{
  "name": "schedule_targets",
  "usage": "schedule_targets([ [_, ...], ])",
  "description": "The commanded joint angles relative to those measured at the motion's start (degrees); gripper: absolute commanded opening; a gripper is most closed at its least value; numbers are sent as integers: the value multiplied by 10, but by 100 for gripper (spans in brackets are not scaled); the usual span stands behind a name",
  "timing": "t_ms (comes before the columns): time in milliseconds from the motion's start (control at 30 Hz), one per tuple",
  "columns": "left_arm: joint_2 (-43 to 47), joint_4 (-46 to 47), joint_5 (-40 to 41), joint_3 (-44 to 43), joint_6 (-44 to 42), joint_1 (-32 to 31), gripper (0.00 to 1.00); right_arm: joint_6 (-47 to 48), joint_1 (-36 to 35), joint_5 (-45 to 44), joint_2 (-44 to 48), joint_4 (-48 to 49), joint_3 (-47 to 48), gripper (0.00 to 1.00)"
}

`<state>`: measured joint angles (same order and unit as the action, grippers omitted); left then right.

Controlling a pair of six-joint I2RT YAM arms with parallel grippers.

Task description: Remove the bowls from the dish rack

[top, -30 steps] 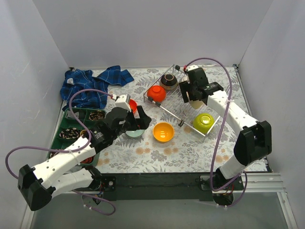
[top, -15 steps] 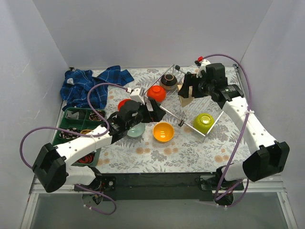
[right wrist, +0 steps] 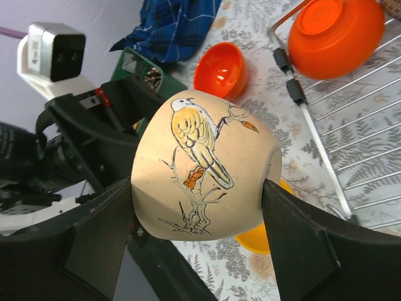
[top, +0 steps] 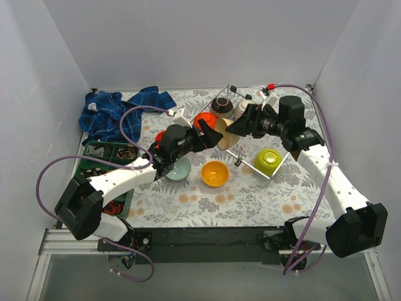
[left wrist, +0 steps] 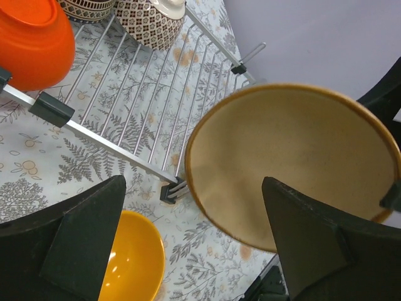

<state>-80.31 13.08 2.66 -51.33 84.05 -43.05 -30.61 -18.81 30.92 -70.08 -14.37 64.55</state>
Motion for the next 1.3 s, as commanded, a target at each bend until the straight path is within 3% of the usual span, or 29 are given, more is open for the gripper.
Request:
schedule_targets([
  [0,-19,54,-26,-14,45,12,86,-69,4,76,29,132,-13,7],
  [300,-27,91,-57,31,147,38,61,-148,9,112,38,231,-72,8],
  [400,-27,116,-77,47,159,41,47,-156,8,114,42,245,-91,8],
  [567,-16,114,-87,56,149,43,12,-162,12,115,41,253,-106,11],
  [667,3,99,-82,63,130,47,0,-161,12,121,37,253,-106,25],
  [700,9,83,-75,65,122,48,0,-161,13,123,37,252,-107,33],
  [733,16,73,-72,68,113,49,0,-158,14,128,34,252,-108,52],
  [833,42,7,-37,64,68,53,0,-144,14,147,29,250,-113,78],
  [967,88,-122,29,49,-22,54,0,-105,15,155,24,223,-118,89],
  [1100,133,-250,49,19,-80,54,0,-33,17,141,8,145,-85,92],
  [1267,174,-392,32,10,-86,53,0,67,17,55,-10,7,-41,92],
])
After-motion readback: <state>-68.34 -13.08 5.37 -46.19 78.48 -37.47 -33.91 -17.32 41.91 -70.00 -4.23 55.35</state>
